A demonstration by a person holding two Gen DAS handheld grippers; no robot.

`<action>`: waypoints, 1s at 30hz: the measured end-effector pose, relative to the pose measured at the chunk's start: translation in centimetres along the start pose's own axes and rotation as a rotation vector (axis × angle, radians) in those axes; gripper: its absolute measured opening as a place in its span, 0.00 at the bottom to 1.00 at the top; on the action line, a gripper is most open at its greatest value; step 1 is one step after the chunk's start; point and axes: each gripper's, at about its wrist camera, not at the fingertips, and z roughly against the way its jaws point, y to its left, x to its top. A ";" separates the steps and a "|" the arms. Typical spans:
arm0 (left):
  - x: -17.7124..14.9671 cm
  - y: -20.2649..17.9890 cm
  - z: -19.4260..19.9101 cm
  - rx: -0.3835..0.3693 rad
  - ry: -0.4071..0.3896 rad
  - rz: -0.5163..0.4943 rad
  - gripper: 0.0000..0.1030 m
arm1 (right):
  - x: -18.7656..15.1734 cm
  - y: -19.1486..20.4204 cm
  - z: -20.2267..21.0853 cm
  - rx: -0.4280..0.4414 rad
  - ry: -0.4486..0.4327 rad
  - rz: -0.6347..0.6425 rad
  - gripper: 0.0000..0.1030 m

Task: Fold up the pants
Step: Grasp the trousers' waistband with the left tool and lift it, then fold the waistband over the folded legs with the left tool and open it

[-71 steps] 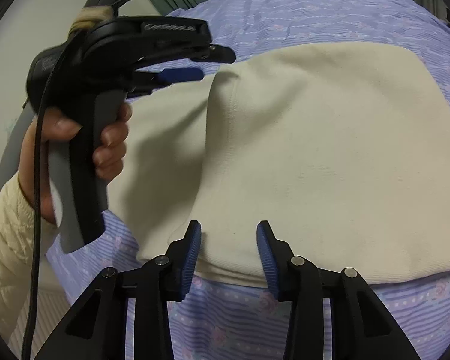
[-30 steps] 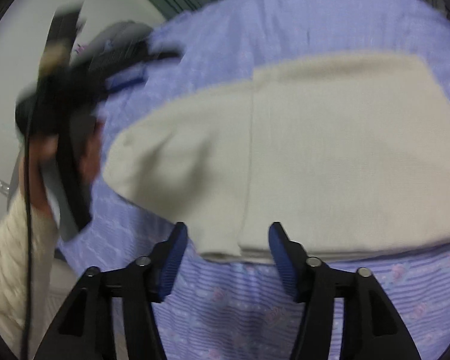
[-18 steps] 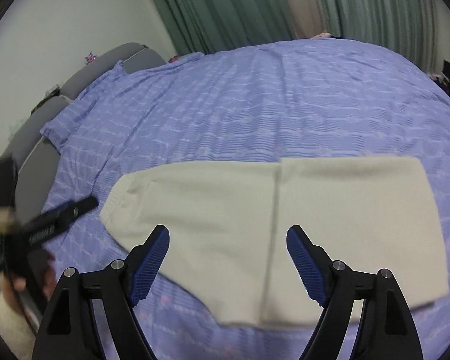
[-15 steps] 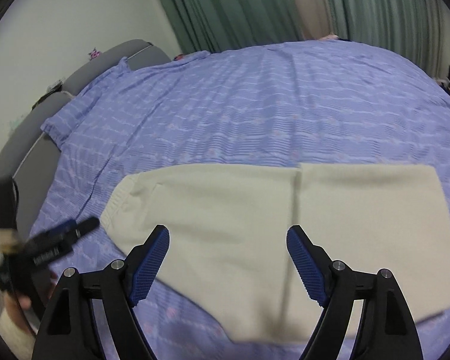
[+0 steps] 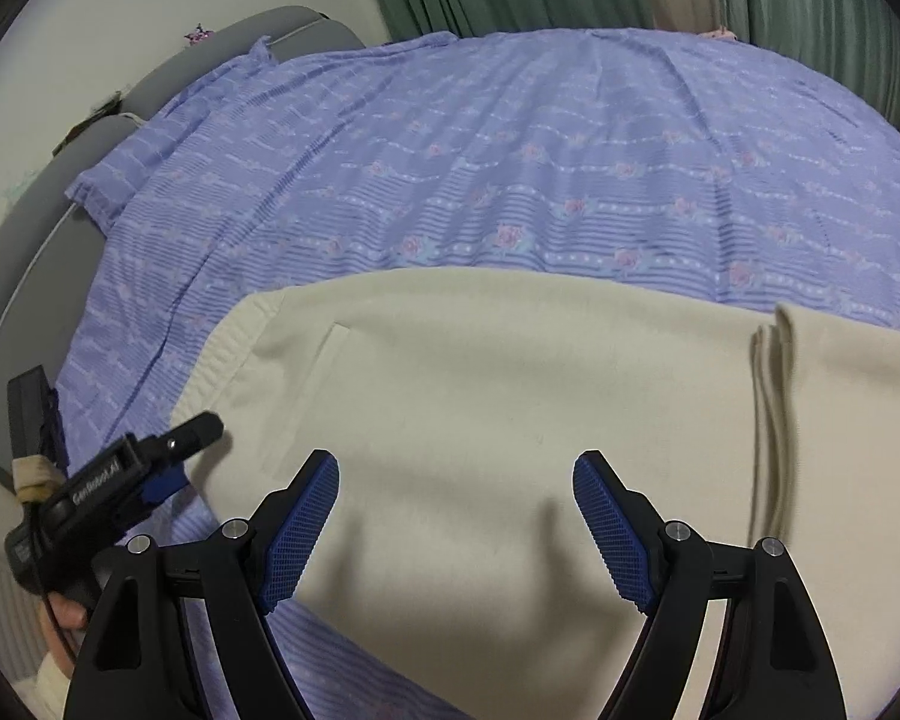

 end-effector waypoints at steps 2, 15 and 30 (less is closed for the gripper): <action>0.1 0.8 -1.2 -0.040 0.020 0.061 0.79 | 0.0 0.0 -0.6 0.003 0.009 -0.010 0.79; 1.3 -3.3 2.1 -0.106 -0.079 0.049 0.22 | -0.1 -0.3 0.7 0.032 0.006 0.013 0.79; -3.8 -27.7 11.8 0.013 -0.282 -0.458 0.18 | 0.9 -11.7 15.5 -0.045 -0.139 -0.064 0.79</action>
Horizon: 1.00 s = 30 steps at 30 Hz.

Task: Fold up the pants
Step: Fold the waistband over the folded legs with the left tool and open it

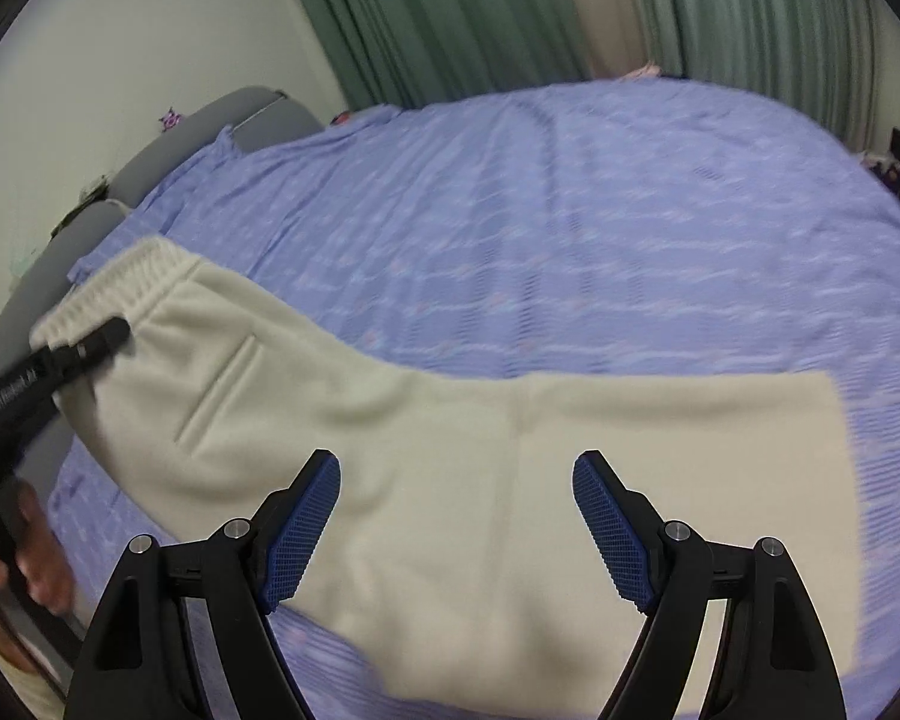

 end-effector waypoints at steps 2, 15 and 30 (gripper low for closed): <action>0.2 -3.9 0.4 -0.017 -0.004 -0.056 0.18 | 0.0 -2.4 2.3 -0.019 -0.027 0.014 0.79; -6.9 -24.4 -4.1 -0.191 0.159 -0.190 0.16 | -3.1 -18.0 8.0 -0.094 -0.004 -0.051 0.79; -18.5 -35.9 -9.5 -0.173 0.367 -0.295 0.16 | -10.0 -29.6 3.4 -0.091 0.170 -0.130 0.77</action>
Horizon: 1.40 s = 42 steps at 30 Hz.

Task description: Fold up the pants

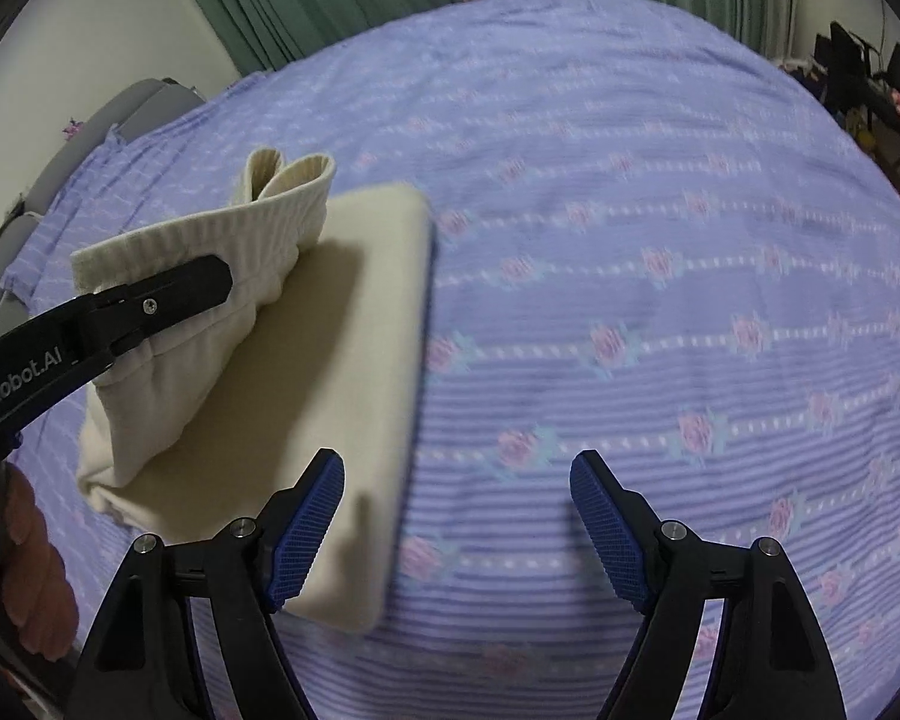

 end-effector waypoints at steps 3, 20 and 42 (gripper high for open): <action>-0.6 -0.9 -1.1 0.000 0.037 -0.013 0.17 | -0.6 -1.1 -0.5 -0.004 0.019 -0.018 0.77; -4.3 9.3 8.5 0.177 -0.024 0.103 0.91 | 2.9 3.3 3.3 0.102 -0.155 0.020 0.75; -7.2 18.8 4.2 0.283 0.094 0.223 0.89 | 6.8 6.5 -5.9 0.230 0.003 0.021 0.14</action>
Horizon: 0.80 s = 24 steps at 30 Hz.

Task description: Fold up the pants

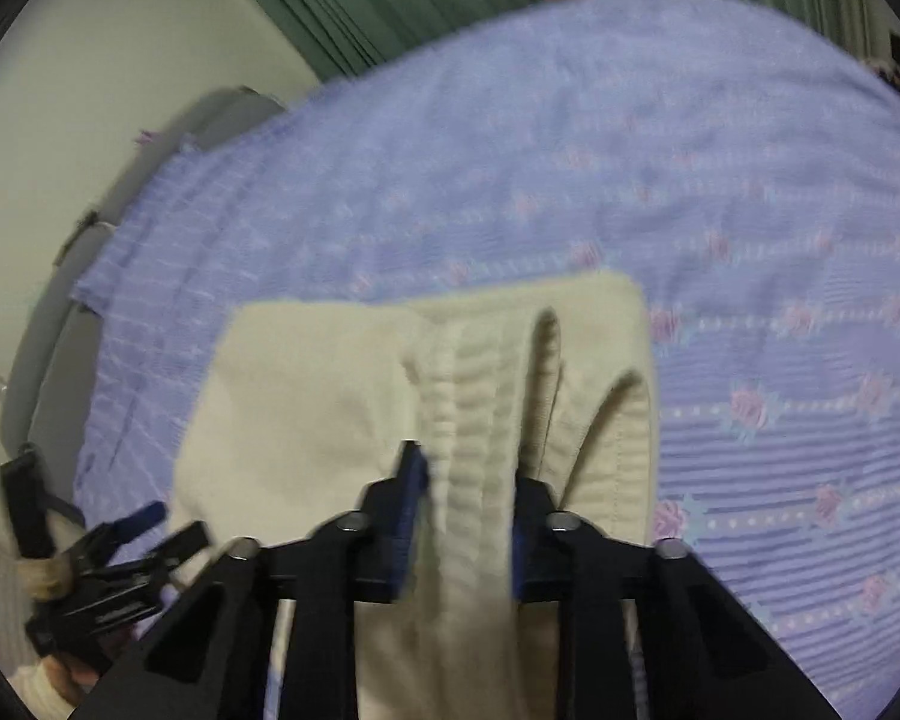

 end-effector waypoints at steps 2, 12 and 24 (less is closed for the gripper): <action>0.1 0.0 0.2 0.013 -0.006 -0.005 0.89 | -0.1 -0.3 -0.1 0.005 -0.011 -0.034 0.10; 0.2 -1.0 -0.6 0.026 0.002 -0.055 0.90 | -1.1 -3.4 2.1 -0.078 -0.039 -0.118 0.10; -1.9 -1.0 -1.0 0.023 0.060 -0.061 0.90 | -6.7 -4.7 5.8 -0.304 -0.006 -0.120 0.59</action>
